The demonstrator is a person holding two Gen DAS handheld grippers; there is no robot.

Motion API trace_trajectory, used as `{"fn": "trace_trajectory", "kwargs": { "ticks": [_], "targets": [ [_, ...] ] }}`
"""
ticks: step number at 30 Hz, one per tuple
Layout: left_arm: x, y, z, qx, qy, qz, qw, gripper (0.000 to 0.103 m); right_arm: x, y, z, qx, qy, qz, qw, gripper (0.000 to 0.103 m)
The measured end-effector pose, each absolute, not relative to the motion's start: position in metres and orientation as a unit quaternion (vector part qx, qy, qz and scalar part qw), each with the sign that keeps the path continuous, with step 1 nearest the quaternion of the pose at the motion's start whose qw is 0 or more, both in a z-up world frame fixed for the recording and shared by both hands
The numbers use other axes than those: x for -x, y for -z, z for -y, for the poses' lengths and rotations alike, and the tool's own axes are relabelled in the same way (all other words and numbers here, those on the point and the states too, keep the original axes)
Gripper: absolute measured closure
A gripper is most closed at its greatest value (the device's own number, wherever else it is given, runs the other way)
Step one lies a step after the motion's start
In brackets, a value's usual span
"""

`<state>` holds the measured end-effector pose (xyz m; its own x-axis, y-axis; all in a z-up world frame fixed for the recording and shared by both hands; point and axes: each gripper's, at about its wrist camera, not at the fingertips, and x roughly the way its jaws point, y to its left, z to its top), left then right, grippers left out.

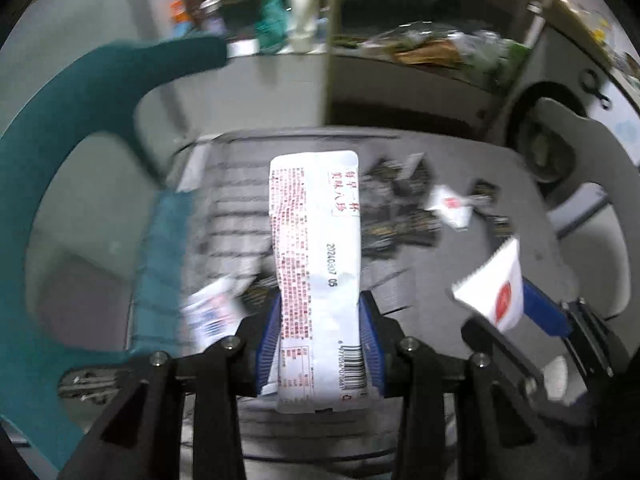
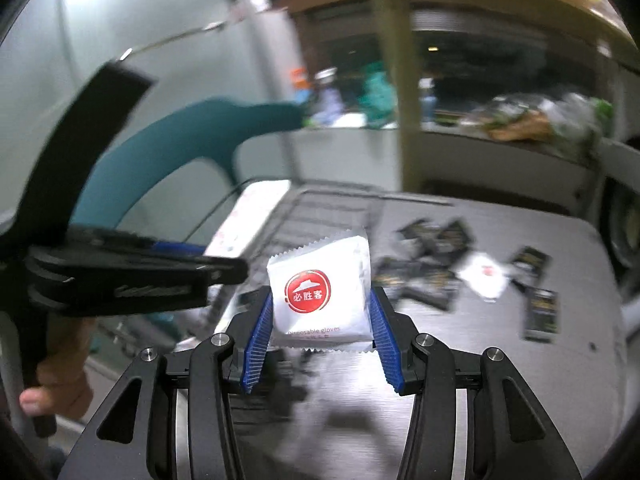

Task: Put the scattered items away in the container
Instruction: 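Carry the red-logo pack and white wrapper into the basket and open both grippers, then grasp the white tissue roll with the left gripper while the right grasps a Face pack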

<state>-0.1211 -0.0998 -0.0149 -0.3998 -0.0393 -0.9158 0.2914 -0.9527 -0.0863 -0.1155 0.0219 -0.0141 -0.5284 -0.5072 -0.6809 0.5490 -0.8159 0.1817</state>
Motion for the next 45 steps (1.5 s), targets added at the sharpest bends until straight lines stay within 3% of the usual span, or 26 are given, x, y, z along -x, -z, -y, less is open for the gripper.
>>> {"fn": "trace_trajectory", "kwargs": {
  "ticks": [7,10,16,21,26,29,30,37,45],
  "targets": [
    [0.094,0.045,0.139,-0.554,0.810,-0.153,0.111,0.060,0.097,0.041,0.021,-0.402,0.857,-0.057,0.318,0.055],
    [0.081,0.050,0.147,-0.544,0.813,-0.177,0.107,0.053,0.096,0.043,0.024,-0.400,0.860,-0.069,0.310,0.049],
    [0.082,0.039,0.143,-0.531,0.822,-0.176,0.106,0.048,0.104,0.038,0.010,-0.399,0.866,-0.054,0.296,0.049],
    [0.093,0.019,0.111,-0.524,0.830,-0.173,0.079,0.048,0.117,0.018,-0.042,-0.371,0.895,-0.037,0.245,0.049],
    [0.125,-0.002,0.044,-0.518,0.841,-0.154,0.026,0.048,0.144,0.014,-0.126,-0.364,0.921,-0.016,0.136,0.045],
    [0.153,-0.002,0.001,-0.523,0.839,-0.147,0.000,0.041,0.158,0.034,-0.167,-0.382,0.920,-0.008,0.091,0.043],
    [0.163,0.002,-0.012,-0.526,0.839,-0.141,-0.002,0.037,0.161,0.041,-0.176,-0.389,0.917,-0.006,0.085,0.043],
    [0.224,0.062,-0.070,-0.570,0.814,-0.109,0.010,0.037,0.192,0.098,-0.228,-0.435,0.899,0.022,0.049,0.043],
    [0.280,0.112,-0.056,-0.592,0.797,-0.111,0.044,0.037,0.233,0.127,-0.240,-0.444,0.894,0.041,0.046,0.043]
  ]
}}
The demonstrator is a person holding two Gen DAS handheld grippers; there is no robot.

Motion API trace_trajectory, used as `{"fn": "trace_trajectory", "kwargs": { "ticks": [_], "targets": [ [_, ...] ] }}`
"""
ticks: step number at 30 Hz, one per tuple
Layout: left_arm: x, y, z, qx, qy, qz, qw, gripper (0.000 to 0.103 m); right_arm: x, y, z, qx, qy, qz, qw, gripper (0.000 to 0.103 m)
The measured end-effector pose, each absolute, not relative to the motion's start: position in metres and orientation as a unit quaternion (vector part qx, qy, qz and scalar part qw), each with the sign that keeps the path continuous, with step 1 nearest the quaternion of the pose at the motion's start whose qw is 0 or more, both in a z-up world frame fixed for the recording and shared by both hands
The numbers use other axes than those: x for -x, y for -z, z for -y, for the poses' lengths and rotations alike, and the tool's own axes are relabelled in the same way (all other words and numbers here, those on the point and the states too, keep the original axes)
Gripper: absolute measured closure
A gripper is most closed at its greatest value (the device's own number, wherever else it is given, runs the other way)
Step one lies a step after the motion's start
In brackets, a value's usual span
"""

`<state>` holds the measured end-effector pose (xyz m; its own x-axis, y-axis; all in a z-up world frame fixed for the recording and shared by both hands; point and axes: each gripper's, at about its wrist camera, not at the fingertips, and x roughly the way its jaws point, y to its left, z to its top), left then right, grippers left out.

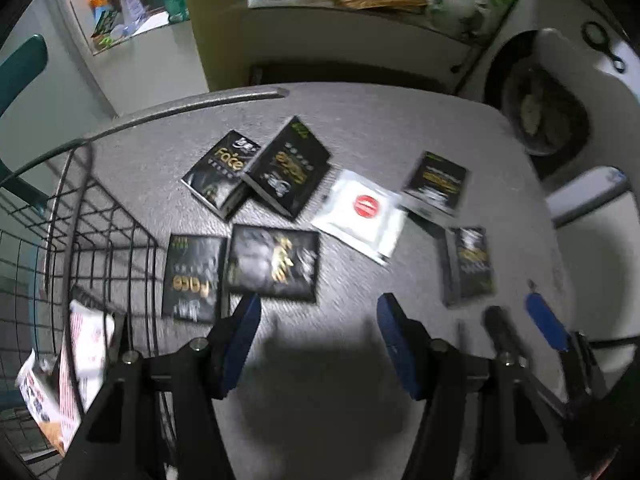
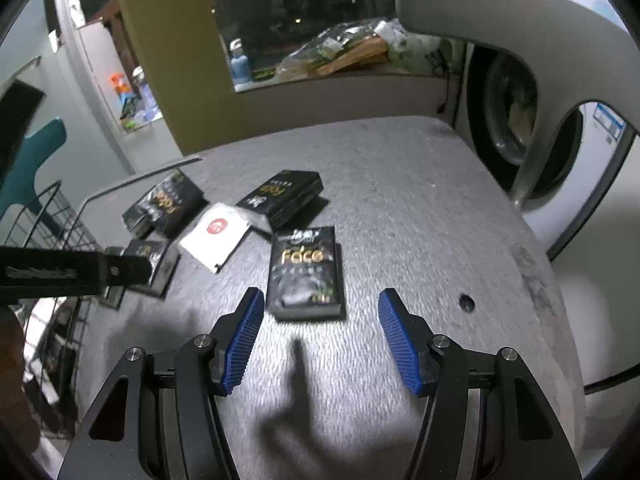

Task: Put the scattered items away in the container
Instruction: 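Grasp the white tissue roll with the left gripper while the right grasps a Face pack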

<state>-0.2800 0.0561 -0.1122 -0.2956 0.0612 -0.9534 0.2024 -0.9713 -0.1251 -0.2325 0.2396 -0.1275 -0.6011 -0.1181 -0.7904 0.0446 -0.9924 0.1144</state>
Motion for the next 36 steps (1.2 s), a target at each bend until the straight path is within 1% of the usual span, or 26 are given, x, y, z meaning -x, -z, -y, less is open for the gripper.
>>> {"fn": "trace_trajectory", "kwargs": {
  "ticks": [5,8,10,13,14,15,19,23,26,27,28,29,30,31,32,36],
  "targets": [
    [0.296,0.135,-0.052,-0.606,0.787,-0.104,0.057,0.037,0.253,0.143,-0.230,-0.454,0.888,0.046,0.052,0.043],
    [0.298,0.135,-0.052,-0.602,0.789,-0.106,0.068,0.036,0.260,0.152,-0.226,-0.462,0.884,0.047,0.055,0.043],
    [0.300,0.138,-0.050,-0.602,0.787,-0.112,0.075,0.034,0.263,0.158,-0.225,-0.467,0.881,0.052,0.056,0.043],
    [0.302,0.141,-0.050,-0.599,0.788,-0.112,0.089,0.026,0.266,0.161,-0.224,-0.465,0.882,0.050,0.053,0.043],
    [0.304,0.142,-0.050,-0.597,0.789,-0.111,0.091,0.022,0.267,0.161,-0.224,-0.464,0.883,0.051,0.052,0.043],
    [0.305,0.143,-0.051,-0.596,0.790,-0.107,0.095,0.020,0.268,0.161,-0.225,-0.464,0.883,0.053,0.052,0.043],
    [0.309,0.150,-0.045,-0.592,0.789,-0.102,0.126,0.020,0.270,0.162,-0.223,-0.461,0.885,0.049,0.052,0.043],
    [0.311,0.160,-0.036,-0.599,0.779,-0.141,0.120,0.020,0.270,0.162,-0.222,-0.460,0.885,0.047,0.052,0.043],
    [0.310,0.163,-0.042,-0.599,0.782,-0.127,0.119,0.021,0.270,0.161,-0.223,-0.465,0.882,0.051,0.056,0.043],
    [0.308,0.162,-0.042,-0.597,0.783,-0.126,0.120,0.027,0.271,0.160,-0.225,-0.467,0.880,0.055,0.060,0.043],
    [0.307,0.161,-0.041,-0.595,0.784,-0.128,0.121,0.033,0.270,0.160,-0.227,-0.469,0.879,0.061,0.064,0.050],
    [0.304,0.159,-0.040,-0.594,0.785,-0.130,0.123,0.050,0.269,0.160,-0.229,-0.470,0.878,0.066,0.068,0.055],
    [0.302,0.158,-0.038,-0.594,0.784,-0.133,0.121,0.068,0.268,0.159,-0.230,-0.472,0.876,0.069,0.072,0.056],
    [0.300,0.157,-0.037,-0.595,0.783,-0.138,0.116,0.076,0.267,0.159,-0.231,-0.473,0.875,0.069,0.075,0.056],
    [0.297,0.156,-0.037,-0.596,0.782,-0.146,0.108,0.082,0.265,0.159,-0.231,-0.474,0.874,0.068,0.077,0.056],
    [0.285,0.153,-0.043,-0.603,0.779,-0.149,0.089,0.082,0.254,0.158,-0.235,-0.479,0.871,0.077,0.085,0.056]
  ]
}}
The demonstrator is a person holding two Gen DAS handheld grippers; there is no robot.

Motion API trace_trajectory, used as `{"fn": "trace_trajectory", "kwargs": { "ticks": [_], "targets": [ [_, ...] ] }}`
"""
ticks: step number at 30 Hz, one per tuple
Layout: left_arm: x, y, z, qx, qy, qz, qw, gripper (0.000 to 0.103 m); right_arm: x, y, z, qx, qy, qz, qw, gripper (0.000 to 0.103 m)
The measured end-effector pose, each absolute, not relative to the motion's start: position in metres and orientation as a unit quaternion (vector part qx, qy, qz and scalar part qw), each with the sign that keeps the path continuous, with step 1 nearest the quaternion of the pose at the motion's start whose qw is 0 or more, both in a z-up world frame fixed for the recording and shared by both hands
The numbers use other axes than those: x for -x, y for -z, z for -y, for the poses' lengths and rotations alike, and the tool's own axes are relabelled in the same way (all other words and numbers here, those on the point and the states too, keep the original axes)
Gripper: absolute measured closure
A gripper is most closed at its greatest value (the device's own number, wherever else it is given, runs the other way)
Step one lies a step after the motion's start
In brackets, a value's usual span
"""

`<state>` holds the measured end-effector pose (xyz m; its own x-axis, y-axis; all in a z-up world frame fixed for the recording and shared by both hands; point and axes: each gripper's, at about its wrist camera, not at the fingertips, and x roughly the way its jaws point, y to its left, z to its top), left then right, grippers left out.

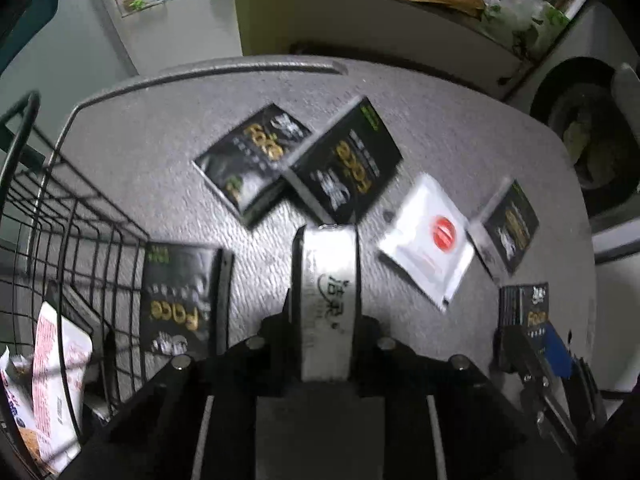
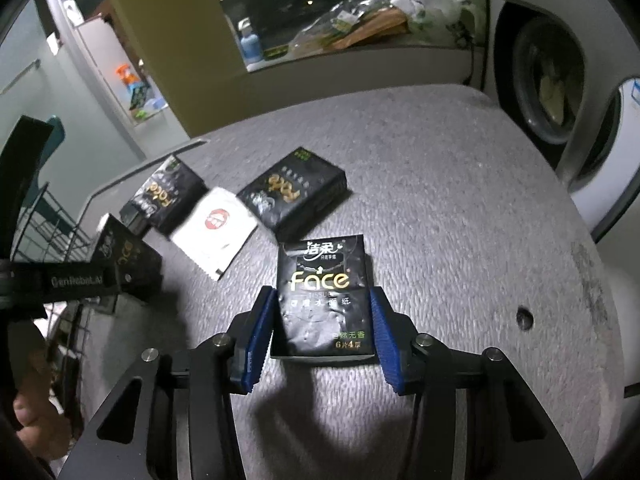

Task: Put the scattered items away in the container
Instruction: 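Grasp the white tissue roll with the left gripper while the right grasps a Face pack, then carry the tissue roll and Face pack into the basket and open both grippers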

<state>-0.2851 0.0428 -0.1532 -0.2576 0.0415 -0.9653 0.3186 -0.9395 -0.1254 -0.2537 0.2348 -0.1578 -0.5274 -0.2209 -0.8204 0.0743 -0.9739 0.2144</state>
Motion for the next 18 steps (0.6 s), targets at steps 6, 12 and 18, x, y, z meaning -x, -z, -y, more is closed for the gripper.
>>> {"fn": "trace_trajectory", "kwargs": {
  "ticks": [6,12,18],
  "targets": [
    [0.248,0.144,-0.071,-0.602,0.785,-0.129,0.060,0.082,0.217,0.143,-0.243,-0.475,0.872,0.072,0.088,0.056],
    [0.218,0.108,-0.083,-0.585,0.799,-0.132,0.033,0.082,0.178,0.102,-0.234,-0.450,0.884,0.076,0.102,0.056],
    [0.183,0.023,-0.058,-0.524,0.841,-0.131,0.029,0.082,0.148,0.028,-0.181,-0.398,0.901,0.057,0.163,0.056]
  ]
}}
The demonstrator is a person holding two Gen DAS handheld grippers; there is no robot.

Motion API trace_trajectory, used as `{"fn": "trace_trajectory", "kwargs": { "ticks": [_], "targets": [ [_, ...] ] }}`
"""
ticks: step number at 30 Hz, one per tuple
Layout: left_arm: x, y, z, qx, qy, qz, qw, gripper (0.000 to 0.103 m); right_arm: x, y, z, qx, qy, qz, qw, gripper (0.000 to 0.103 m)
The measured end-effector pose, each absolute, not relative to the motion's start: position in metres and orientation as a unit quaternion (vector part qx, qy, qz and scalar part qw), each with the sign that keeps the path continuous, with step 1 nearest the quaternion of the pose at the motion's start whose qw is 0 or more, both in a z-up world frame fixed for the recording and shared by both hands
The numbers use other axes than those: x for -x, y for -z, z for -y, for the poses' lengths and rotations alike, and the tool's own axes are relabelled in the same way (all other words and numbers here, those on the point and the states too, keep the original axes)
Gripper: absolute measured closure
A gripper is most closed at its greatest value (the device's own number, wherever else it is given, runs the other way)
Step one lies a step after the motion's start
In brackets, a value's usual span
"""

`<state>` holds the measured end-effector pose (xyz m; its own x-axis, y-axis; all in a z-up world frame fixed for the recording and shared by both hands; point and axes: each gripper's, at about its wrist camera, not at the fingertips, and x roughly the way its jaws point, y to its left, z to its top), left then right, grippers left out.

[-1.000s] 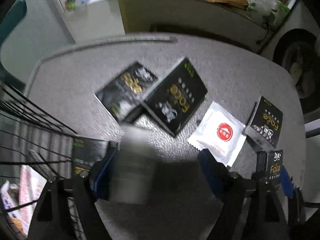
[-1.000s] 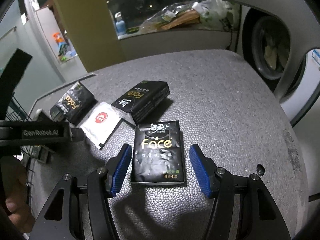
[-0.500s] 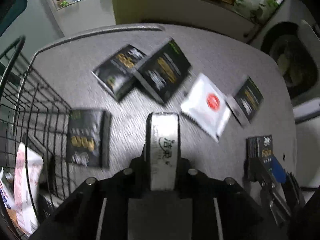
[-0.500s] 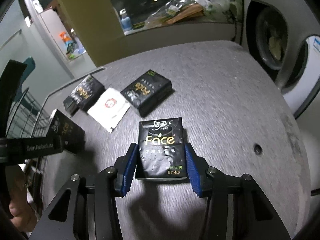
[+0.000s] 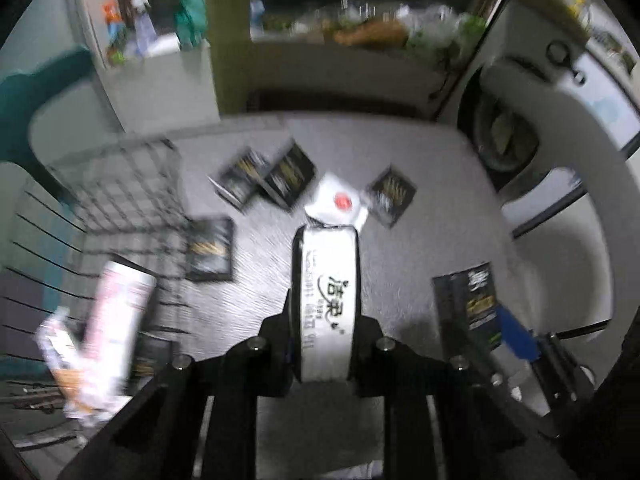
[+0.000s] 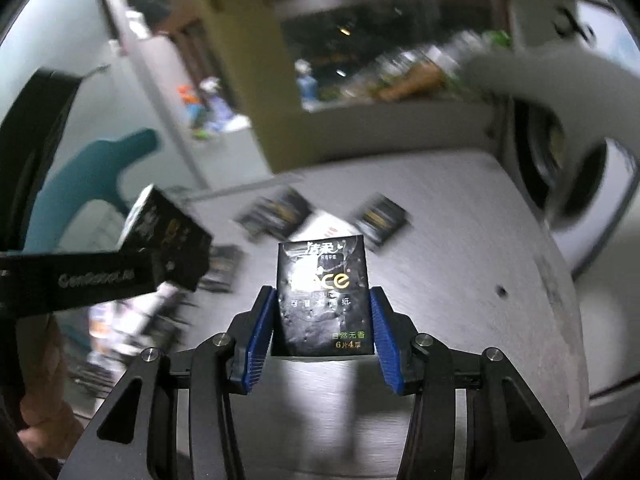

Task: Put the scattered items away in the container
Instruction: 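Carry the tissue roll and Face pack into the basket and open both grippers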

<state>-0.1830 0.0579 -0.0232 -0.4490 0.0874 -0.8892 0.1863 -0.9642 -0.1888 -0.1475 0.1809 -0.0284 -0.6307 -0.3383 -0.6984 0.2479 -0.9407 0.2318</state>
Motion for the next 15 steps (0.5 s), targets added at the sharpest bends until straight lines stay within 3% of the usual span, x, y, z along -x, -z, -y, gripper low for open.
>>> {"fn": "trace_trajectory", "kwargs": {
  "ticks": [6,15],
  "targets": [
    [0.136,-0.004,0.029,-0.508,0.846,-0.137,0.087,0.082,0.117,-0.010,-0.080,-0.379,0.885,0.015,0.271,0.056],
    [0.086,0.045,0.110,-0.541,0.815,-0.158,0.137,0.082,0.089,0.018,0.022,-0.413,0.847,-0.044,0.330,0.056]
  ]
}}
